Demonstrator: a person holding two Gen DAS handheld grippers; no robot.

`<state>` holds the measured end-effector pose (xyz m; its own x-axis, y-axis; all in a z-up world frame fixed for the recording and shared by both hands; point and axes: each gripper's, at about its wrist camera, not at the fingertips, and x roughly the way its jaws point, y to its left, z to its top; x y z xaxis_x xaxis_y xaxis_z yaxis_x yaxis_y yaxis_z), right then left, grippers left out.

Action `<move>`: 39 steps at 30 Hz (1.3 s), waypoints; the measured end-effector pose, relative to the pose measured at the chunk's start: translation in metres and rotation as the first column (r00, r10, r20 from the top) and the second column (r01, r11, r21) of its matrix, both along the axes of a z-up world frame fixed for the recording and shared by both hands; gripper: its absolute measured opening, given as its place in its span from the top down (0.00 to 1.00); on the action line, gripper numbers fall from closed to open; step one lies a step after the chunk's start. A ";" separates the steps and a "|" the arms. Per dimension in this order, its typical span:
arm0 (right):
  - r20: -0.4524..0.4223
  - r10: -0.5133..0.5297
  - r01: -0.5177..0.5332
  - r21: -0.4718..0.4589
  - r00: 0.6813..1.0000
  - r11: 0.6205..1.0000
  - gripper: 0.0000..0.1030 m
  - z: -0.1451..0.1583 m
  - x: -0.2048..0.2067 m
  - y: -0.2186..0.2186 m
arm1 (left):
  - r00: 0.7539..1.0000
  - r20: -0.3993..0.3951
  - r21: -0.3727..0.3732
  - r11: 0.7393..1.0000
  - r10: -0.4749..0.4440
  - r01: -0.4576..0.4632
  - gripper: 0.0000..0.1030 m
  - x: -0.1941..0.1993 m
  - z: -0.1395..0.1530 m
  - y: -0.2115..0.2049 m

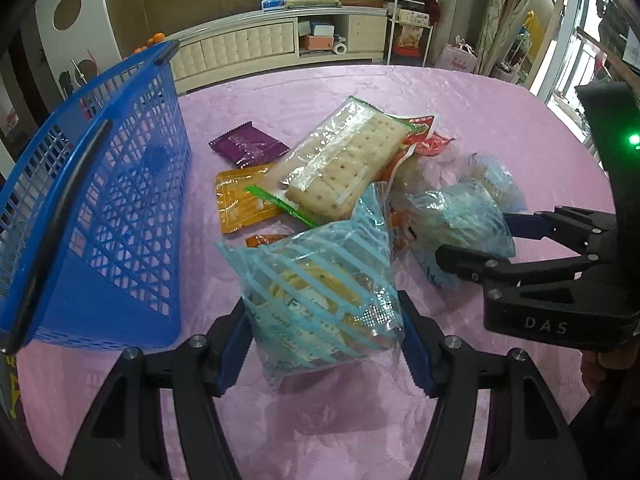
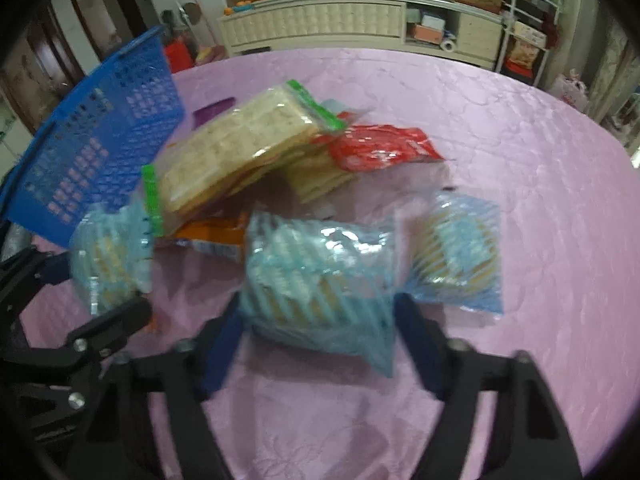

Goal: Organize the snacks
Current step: 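Grasp a light-blue striped bag with the left tool while the right tool grasps another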

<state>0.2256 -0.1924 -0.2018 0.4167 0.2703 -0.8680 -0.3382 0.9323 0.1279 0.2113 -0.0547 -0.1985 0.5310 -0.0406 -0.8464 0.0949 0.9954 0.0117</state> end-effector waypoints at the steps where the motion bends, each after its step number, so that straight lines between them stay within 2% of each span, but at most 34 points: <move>1: 0.010 0.004 -0.004 -0.004 1.000 1.000 0.36 0.001 -0.002 0.000 | 1.000 0.002 0.001 1.000 0.004 -0.004 0.38 -0.001 0.001 -0.001; 6: 0.049 0.034 -0.034 0.004 0.998 0.999 0.39 0.017 -0.025 -0.002 | 1.000 0.019 0.017 1.000 0.022 -0.023 0.38 -0.013 0.012 -0.004; 15: 0.141 0.057 -0.061 0.019 0.988 0.998 0.38 0.072 -0.080 -0.013 | 0.995 0.097 0.019 1.000 0.014 -0.016 0.38 -0.061 0.058 -0.005; 27: 0.245 0.111 -0.113 -0.008 0.963 0.994 0.38 0.127 -0.136 0.010 | 0.974 0.224 0.003 1.000 0.020 -0.021 0.38 -0.121 0.110 0.021; 37: 0.292 0.114 -0.126 0.020 0.949 0.992 0.38 0.154 -0.149 0.031 | 0.962 0.273 -0.004 1.000 0.009 -0.009 0.38 -0.144 0.136 0.057; 39: 0.302 0.111 -0.125 0.028 0.947 0.992 0.38 0.160 -0.148 0.035 | 0.963 0.271 -0.024 1.000 0.009 -0.003 0.38 -0.145 0.143 0.068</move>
<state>0.0772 -0.1573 -0.0415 0.6175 0.3703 -0.6939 -0.4751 0.8787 0.0461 0.0666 0.0128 -0.0556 0.7405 -0.0551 -0.6698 0.0856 0.9962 0.0126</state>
